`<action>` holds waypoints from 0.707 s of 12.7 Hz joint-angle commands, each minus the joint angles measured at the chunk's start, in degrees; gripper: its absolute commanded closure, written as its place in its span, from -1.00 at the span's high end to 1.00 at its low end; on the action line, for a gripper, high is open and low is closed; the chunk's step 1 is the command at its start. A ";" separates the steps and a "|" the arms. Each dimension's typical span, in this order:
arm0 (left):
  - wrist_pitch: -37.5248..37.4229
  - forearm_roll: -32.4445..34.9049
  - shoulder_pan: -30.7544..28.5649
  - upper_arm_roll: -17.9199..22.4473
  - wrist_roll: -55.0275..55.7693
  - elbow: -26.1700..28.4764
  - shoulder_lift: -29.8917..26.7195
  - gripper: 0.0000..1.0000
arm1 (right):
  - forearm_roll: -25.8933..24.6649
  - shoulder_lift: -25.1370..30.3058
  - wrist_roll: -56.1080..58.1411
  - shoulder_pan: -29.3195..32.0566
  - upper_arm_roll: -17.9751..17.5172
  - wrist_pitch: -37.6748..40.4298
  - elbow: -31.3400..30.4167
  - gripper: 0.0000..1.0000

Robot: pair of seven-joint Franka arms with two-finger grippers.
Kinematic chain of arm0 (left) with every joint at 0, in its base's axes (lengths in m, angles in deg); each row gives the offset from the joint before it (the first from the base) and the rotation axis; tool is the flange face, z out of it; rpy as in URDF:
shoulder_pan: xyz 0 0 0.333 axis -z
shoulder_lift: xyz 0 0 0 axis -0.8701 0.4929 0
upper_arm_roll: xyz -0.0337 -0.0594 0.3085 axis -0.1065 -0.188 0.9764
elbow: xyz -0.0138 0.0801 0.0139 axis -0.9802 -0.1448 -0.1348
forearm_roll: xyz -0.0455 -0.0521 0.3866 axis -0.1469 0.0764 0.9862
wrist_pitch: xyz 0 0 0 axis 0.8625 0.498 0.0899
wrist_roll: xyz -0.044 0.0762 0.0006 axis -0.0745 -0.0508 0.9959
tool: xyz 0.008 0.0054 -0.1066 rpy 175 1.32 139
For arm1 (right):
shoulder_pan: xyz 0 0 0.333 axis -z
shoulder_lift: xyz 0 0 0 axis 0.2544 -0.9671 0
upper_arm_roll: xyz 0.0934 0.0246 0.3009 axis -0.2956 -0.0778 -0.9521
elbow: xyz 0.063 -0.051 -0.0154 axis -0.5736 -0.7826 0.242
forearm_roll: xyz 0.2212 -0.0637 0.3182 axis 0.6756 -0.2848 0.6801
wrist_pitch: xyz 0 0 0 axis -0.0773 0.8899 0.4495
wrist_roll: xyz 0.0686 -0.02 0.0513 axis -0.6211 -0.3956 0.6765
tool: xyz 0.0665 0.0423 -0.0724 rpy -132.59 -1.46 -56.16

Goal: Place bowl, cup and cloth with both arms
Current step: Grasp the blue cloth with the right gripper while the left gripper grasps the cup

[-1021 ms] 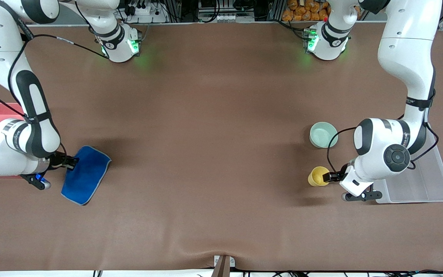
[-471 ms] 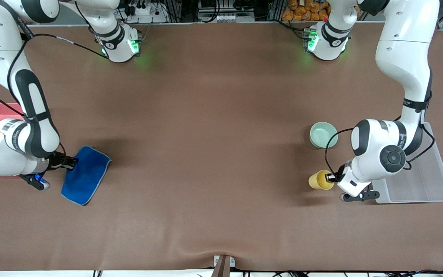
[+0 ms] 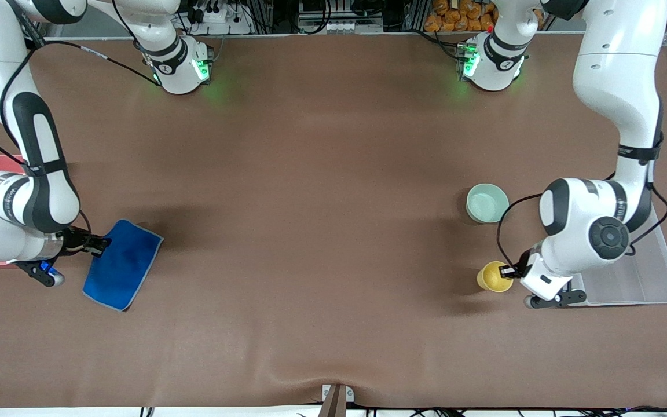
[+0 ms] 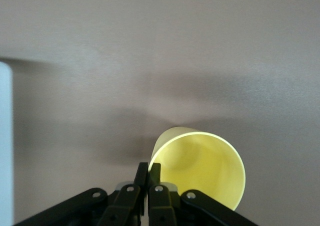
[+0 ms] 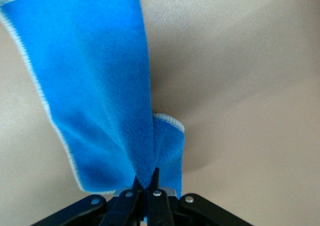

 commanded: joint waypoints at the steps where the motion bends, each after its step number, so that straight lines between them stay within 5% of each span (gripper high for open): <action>1: -11.32 0.01 -3.01 0.08 -0.62 -6.48 -1.34 -1.00 | 0.90 2.33 -0.64 -0.11 -0.30 1.03 -0.82 -1.00; 4: -16.80 0.19 -4.60 1.74 -6.33 -7.90 -4.67 -1.00 | 0.37 5.05 -0.46 -0.46 -0.30 3.66 -0.82 -1.00; 9: -19.89 -0.08 -6.18 10.53 -22.65 -8.69 -7.41 -1.00 | 0.37 9.45 0.24 -0.55 -0.30 7.61 -0.82 -1.00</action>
